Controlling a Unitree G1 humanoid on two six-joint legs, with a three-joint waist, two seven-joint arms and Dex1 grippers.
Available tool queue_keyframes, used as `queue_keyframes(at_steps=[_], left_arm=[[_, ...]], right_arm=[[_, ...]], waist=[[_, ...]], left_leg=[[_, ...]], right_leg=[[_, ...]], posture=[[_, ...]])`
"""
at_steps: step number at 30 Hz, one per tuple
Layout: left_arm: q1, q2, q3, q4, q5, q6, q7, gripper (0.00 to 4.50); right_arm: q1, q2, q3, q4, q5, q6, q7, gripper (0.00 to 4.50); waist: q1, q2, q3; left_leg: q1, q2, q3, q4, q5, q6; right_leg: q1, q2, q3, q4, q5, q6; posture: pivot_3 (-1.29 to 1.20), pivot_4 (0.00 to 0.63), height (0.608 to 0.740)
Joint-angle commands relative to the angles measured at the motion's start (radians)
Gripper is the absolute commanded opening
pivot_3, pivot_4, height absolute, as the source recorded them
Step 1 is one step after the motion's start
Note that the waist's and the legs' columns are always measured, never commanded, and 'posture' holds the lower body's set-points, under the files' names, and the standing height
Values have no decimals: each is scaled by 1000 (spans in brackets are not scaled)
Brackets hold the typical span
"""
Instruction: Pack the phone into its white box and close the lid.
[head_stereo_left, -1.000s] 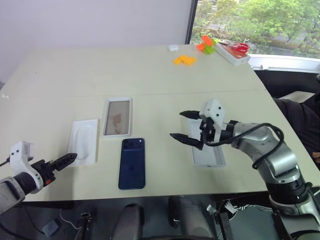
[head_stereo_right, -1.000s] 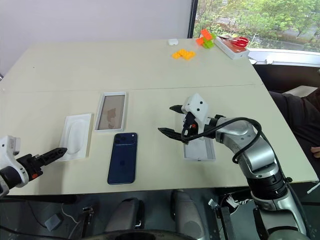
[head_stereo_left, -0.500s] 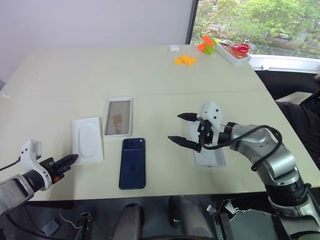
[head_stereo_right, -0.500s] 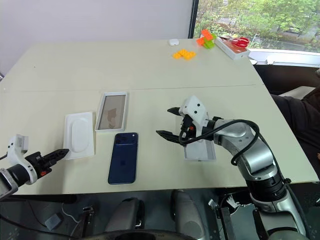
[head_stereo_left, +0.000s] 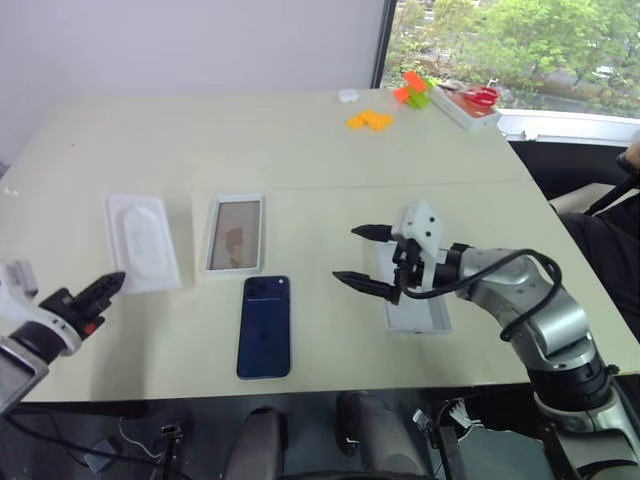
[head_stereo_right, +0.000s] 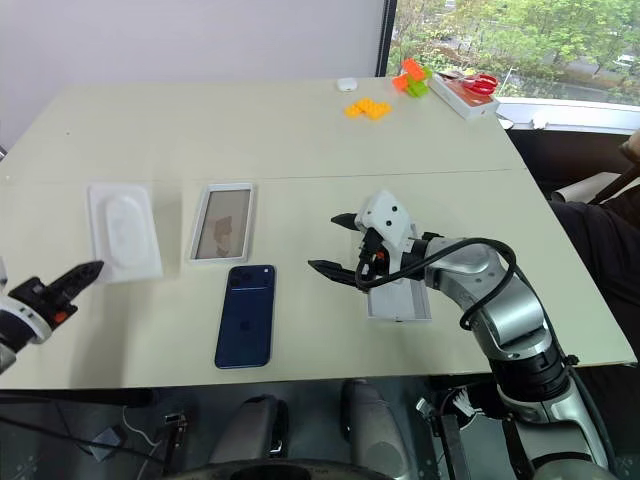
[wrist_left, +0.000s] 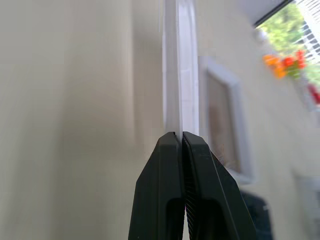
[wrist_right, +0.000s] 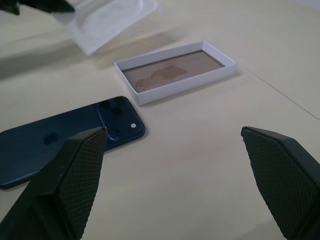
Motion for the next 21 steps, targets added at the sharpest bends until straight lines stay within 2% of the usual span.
queue_keyframes(at_steps=[1,8,13,21], left_arm=[[-90,35,-122,-25,-115,-28,92,89],[-247,67,-376,102,-227,-29,252,89],[-311,66,-436,192,-242,-48,293,89],[-346,84,-461,267,-261,-46,304,89]], right_arm=[[-26,14,5,-7,0,-24,2,4500],[-30,25,11,-7,-8,-26,-5,4500],[-14,28,7,-25,-13,-28,-27,4500],[12,37,6,-45,-15,-33,-61,4500]], waist=[[0,0,0],[-4,0,0],[-5,0,0],[-2,-1,0]], left_leg=[[0,-1,0,0,0,0],[0,-2,0,0,0,0],[0,-2,0,0,0,-1],[-1,-2,0,0,2,-4]], right_leg=[[0,-1,0,0,0,0],[0,0,1,0,4,0],[-1,1,1,1,4,-1],[-1,0,0,1,3,-3]], posture=[[0,150,727],[0,150,727],[0,150,727],[0,150,727]])
